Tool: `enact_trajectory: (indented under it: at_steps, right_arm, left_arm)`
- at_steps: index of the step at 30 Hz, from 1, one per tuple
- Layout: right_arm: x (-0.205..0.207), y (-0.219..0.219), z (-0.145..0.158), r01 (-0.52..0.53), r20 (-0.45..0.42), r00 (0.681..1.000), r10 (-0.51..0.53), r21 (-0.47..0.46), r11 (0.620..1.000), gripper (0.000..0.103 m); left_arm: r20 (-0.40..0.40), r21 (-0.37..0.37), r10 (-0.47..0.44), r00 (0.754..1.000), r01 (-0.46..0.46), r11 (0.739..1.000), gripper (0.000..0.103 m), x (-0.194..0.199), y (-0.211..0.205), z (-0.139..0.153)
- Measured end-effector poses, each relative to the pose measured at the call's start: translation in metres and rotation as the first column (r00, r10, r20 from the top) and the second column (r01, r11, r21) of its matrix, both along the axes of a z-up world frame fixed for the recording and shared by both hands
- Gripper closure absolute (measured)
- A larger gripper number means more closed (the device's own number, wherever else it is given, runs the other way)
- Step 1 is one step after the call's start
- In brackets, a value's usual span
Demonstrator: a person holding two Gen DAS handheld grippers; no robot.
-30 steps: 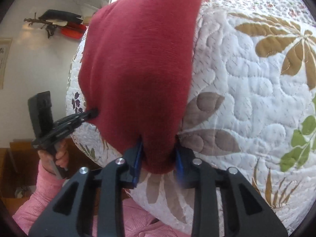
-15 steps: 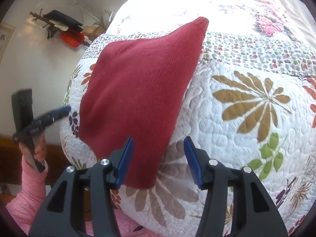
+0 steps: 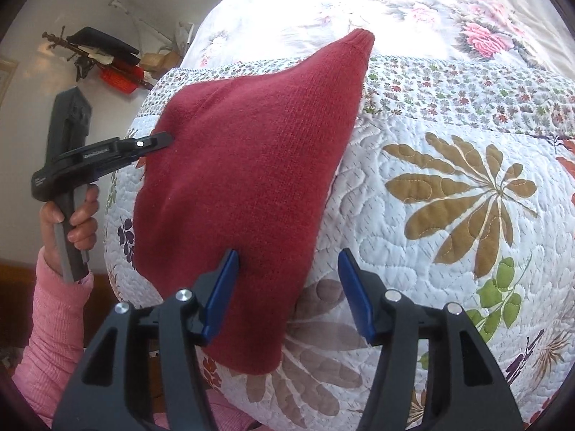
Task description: Fold small clothes
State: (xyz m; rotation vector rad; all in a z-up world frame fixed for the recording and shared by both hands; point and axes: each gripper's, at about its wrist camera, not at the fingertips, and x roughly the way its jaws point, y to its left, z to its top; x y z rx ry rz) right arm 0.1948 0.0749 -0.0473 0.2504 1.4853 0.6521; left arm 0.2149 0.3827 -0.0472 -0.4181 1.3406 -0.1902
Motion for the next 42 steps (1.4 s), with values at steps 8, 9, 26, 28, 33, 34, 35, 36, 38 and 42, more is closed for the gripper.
enact_trajectory:
  at_steps: [8, 9, 26, 28, 33, 34, 35, 36, 38, 42]
  right_arm:
    - [-0.002, 0.019, 0.002, -0.047, 0.032, 0.998, 0.047, -0.004, 0.999, 0.043]
    - [-0.001, 0.020, 0.000, -0.050, 0.028, 0.998, 0.050, -0.010, 0.999, 0.041]
    - [0.017, 0.013, 0.008, -0.004, 0.042, 0.999, 0.004, 0.008, 1.000, 0.038]
    - [0.024, 0.015, 0.001, 0.010, 0.016, 1.000, -0.010, 0.032, 0.999, 0.037]
    - [0.032, 0.022, -0.014, 0.024, -0.024, 0.999, -0.023, 0.057, 0.998, 0.035]
    - [0.034, 0.022, -0.018, 0.028, -0.034, 0.999, -0.026, 0.068, 0.997, 0.034]
    - [0.036, 0.023, -0.021, 0.032, -0.040, 0.999, -0.029, 0.071, 0.997, 0.033]
    - [0.037, 0.025, -0.024, 0.034, -0.048, 0.998, -0.030, 0.074, 0.997, 0.032]
    - [0.040, 0.026, -0.030, 0.039, -0.065, 0.997, -0.033, 0.092, 0.995, 0.032]
    - [0.043, 0.033, -0.041, 0.057, -0.112, 0.993, -0.041, 0.142, 0.988, 0.029]
  left_arm:
    - [0.076, 0.031, 0.049, 0.996, -0.051, 0.998, 0.091, -0.033, 0.029, 0.016]
    - [0.044, 0.034, 0.046, 0.998, -0.047, 0.998, 0.091, -0.032, 0.030, 0.003]
    - [0.001, -0.084, -0.033, 0.999, 0.033, 0.996, 0.027, -0.061, 0.027, 0.005]
    - [-0.018, -0.102, -0.027, 0.999, 0.025, 0.994, 0.027, -0.056, 0.027, -0.005]
    - [-0.115, -0.261, -0.023, 0.993, -0.008, 0.965, 0.027, -0.038, 0.027, -0.043]
    - [-0.126, -0.275, -0.025, 0.992, -0.011, 0.961, 0.026, -0.035, 0.027, -0.050]
    - [-0.136, -0.284, -0.022, 0.990, -0.018, 0.959, 0.024, -0.031, 0.027, -0.057]
    - [-0.139, -0.298, -0.022, 0.990, -0.021, 0.954, 0.022, -0.028, 0.027, -0.061]
    - [-0.130, -0.320, -0.027, 0.991, -0.017, 0.947, 0.023, -0.025, 0.026, -0.062]
    - [-0.103, -0.332, -0.054, 0.993, 0.016, 0.943, 0.037, -0.023, 0.018, -0.058]
